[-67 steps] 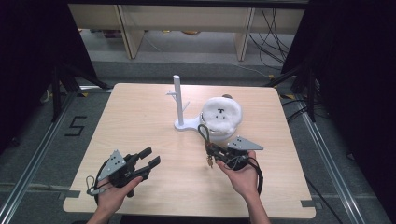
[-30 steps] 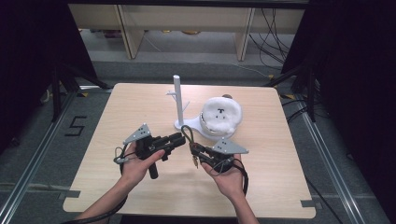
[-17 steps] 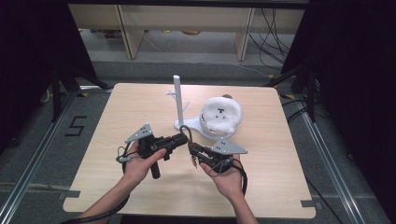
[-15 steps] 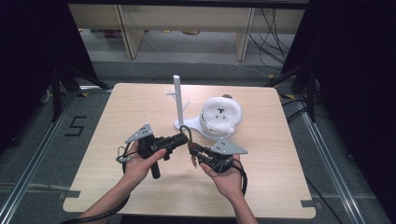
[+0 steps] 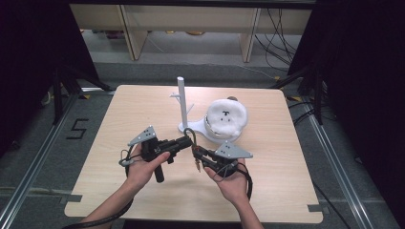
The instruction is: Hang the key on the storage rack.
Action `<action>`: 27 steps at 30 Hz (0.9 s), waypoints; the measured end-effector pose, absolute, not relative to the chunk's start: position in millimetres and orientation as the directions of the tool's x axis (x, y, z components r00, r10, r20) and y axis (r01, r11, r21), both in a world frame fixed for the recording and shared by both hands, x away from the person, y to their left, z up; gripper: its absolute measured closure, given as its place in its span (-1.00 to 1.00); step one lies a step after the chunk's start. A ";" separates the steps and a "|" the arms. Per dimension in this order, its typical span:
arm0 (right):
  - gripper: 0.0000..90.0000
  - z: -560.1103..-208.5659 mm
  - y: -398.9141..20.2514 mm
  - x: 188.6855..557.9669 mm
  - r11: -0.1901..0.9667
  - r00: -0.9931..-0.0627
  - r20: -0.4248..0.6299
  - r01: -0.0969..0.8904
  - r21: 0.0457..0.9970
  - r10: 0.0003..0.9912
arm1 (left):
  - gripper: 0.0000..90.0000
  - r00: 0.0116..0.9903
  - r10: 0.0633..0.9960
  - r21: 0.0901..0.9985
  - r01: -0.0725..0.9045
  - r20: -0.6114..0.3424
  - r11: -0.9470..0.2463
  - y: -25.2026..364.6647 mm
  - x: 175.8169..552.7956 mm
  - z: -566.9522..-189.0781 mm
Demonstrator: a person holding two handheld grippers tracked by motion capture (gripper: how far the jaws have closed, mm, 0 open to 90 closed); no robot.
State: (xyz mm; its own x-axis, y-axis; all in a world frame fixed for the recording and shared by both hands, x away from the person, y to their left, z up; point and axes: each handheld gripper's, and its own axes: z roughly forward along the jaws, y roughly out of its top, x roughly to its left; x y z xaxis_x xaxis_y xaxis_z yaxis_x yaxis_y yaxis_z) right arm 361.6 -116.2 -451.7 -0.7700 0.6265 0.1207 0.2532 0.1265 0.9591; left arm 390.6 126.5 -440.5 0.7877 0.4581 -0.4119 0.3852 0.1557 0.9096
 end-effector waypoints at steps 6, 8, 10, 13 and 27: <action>0.77 -452.2 -114.5 360.4 0.117 -0.774 0.137 0.263 0.958 0.618 | 0.83 0.786 0.449 0.904 0.395 -0.425 0.165 126.1 390.0 -439.4; 0.77 -451.8 -114.5 360.7 0.122 -0.775 0.124 0.250 0.960 0.620 | 0.82 0.782 0.449 0.901 0.399 -0.432 0.172 126.4 390.1 -438.9; 0.76 -451.1 -114.4 360.1 0.116 -0.774 0.130 0.254 0.960 0.620 | 0.75 0.782 0.451 0.901 0.397 -0.431 0.174 126.7 390.7 -438.4; 0.77 -450.7 -114.2 359.9 0.117 -0.774 0.129 0.253 0.960 0.619 | 0.71 0.777 0.457 0.900 0.395 -0.433 0.182 127.3 391.3 -437.4; 0.76 -451.6 -111.4 360.0 0.122 -0.781 0.122 0.245 0.962 0.612 | 0.85 0.789 0.462 0.913 0.373 -0.405 0.164 125.0 389.4 -434.9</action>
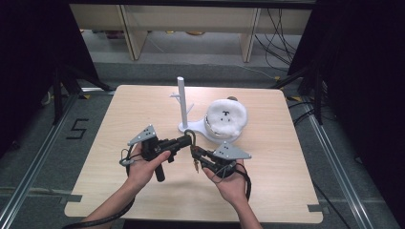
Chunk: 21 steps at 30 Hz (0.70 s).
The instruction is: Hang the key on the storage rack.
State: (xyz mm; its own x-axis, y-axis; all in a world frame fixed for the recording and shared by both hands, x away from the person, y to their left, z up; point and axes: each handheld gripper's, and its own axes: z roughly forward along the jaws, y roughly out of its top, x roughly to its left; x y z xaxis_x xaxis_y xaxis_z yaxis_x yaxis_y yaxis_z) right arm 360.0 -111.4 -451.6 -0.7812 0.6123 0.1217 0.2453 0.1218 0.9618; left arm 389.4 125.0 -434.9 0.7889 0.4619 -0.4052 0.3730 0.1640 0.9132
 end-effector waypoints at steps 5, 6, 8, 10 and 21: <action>0.63 -450.0 -110.3 359.2 0.114 -0.772 0.146 0.272 0.955 0.619 | 0.86 0.796 0.491 0.933 0.336 -0.355 0.130 125.1 388.2 -431.6; 0.57 -449.6 -110.6 359.5 0.116 -0.770 0.141 0.269 0.956 0.623 | 0.86 0.794 0.497 0.935 0.331 -0.350 0.130 125.6 388.5 -431.1; 0.51 -449.1 -110.8 360.0 0.122 -0.770 0.136 0.268 0.956 0.623 | 0.86 0.788 0.514 0.938 0.323 -0.339 0.124 127.9 390.2 -429.7; 0.46 -448.0 -112.5 359.0 0.134 -0.762 0.132 0.276 0.952 0.634 | 0.86 0.784 0.528 0.942 0.315 -0.327 0.114 130.0 391.6 -428.5; 0.40 -446.7 -121.5 358.2 0.154 -0.745 0.096 0.259 0.954 0.660 | 0.86 0.740 0.640 0.971 0.235 -0.208 0.045 145.2 397.7 -421.4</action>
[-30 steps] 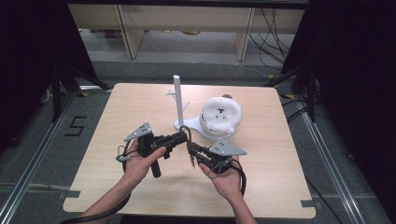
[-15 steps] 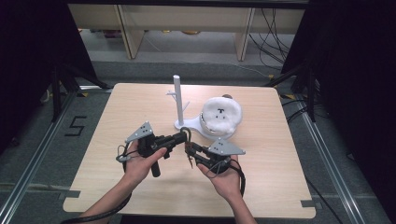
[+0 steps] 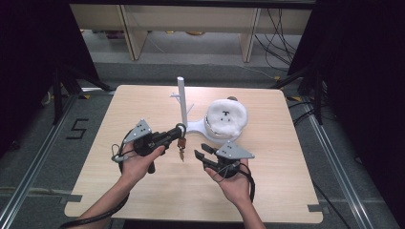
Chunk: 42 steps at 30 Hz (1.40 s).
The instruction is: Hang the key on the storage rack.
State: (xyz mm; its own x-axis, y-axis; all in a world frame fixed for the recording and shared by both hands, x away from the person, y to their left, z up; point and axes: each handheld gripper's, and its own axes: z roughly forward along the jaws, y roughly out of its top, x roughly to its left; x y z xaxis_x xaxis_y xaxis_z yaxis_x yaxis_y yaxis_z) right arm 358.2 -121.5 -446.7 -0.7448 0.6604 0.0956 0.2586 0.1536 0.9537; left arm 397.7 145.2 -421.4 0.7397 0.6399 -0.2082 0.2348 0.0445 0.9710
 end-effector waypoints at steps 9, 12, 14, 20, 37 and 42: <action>0.37 -447.0 -132.6 352.4 0.154 -0.722 0.097 0.274 0.949 0.685 | 0.86 0.703 0.689 0.974 0.224 -0.176 0.020 155.7 408.6 -417.8; 0.37 -448.2 -136.3 351.6 0.152 -0.720 0.092 0.266 0.952 0.688 | 0.86 0.695 0.699 0.975 0.223 -0.167 0.011 157.9 414.1 -418.0; 0.36 -448.8 -140.0 351.3 0.167 -0.714 0.064 0.248 0.954 0.697 | 0.86 0.689 0.705 0.974 0.227 -0.167 0.009 159.1 417.9 -418.1; 0.35 -451.5 -146.4 348.2 0.161 -0.704 0.071 0.258 0.953 0.707 | 0.86 0.676 0.719 0.974 0.225 -0.163 0.009 162.2 428.2 -417.6; 0.34 -456.1 -167.4 338.2 0.123 -0.663 0.112 0.297 0.947 0.741 | 0.86 0.649 0.746 0.976 0.216 -0.150 0.008 166.0 457.1 -406.6; 0.33 -458.7 -167.6 337.3 0.106 -0.658 0.131 0.308 0.945 0.742 | 0.86 0.642 0.753 0.977 0.211 -0.147 0.010 166.1 464.4 -401.4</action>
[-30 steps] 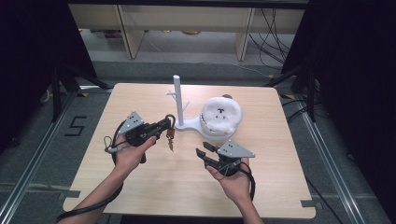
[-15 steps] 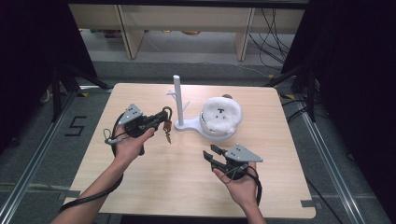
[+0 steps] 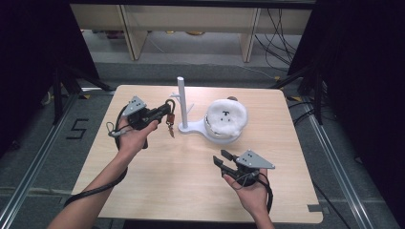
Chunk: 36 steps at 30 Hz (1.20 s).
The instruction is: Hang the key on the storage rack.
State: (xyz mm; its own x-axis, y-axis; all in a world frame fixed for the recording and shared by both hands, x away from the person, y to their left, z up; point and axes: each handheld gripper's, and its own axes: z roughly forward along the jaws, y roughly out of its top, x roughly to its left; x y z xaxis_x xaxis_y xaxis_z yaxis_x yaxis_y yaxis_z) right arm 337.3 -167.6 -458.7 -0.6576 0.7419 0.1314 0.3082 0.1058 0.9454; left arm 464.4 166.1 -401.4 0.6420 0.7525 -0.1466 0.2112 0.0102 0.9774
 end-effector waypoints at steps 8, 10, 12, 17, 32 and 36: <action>0.33 -460.0 -168.0 338.5 0.115 -0.663 0.118 0.297 0.948 0.739 | 0.86 0.631 0.764 0.977 0.214 -0.137 -0.002 166.2 474.3 -398.2; 0.33 -460.1 -168.0 338.6 0.113 -0.664 0.121 0.299 0.947 0.738 | 0.86 0.629 0.765 0.976 0.217 -0.137 -0.004 166.4 477.0 -397.5; 0.33 -459.9 -168.9 338.6 0.117 -0.661 0.115 0.296 0.948 0.741 | 0.86 0.629 0.765 0.975 0.222 -0.139 -0.006 166.3 480.0 -397.1; 0.33 -460.4 -169.2 339.0 0.116 -0.664 0.114 0.292 0.949 0.739 | 0.86 0.622 0.771 0.974 0.228 -0.139 -0.008 166.1 485.7 -396.8; 0.32 -461.7 -169.5 338.7 0.128 -0.664 0.109 0.298 0.946 0.740 | 0.86 0.609 0.767 0.961 0.273 -0.203 0.037 164.0 495.5 -400.8; 0.32 -461.7 -169.4 338.1 0.118 -0.662 0.124 0.308 0.944 0.739 | 0.85 0.606 0.766 0.958 0.283 -0.215 0.045 163.3 497.3 -401.5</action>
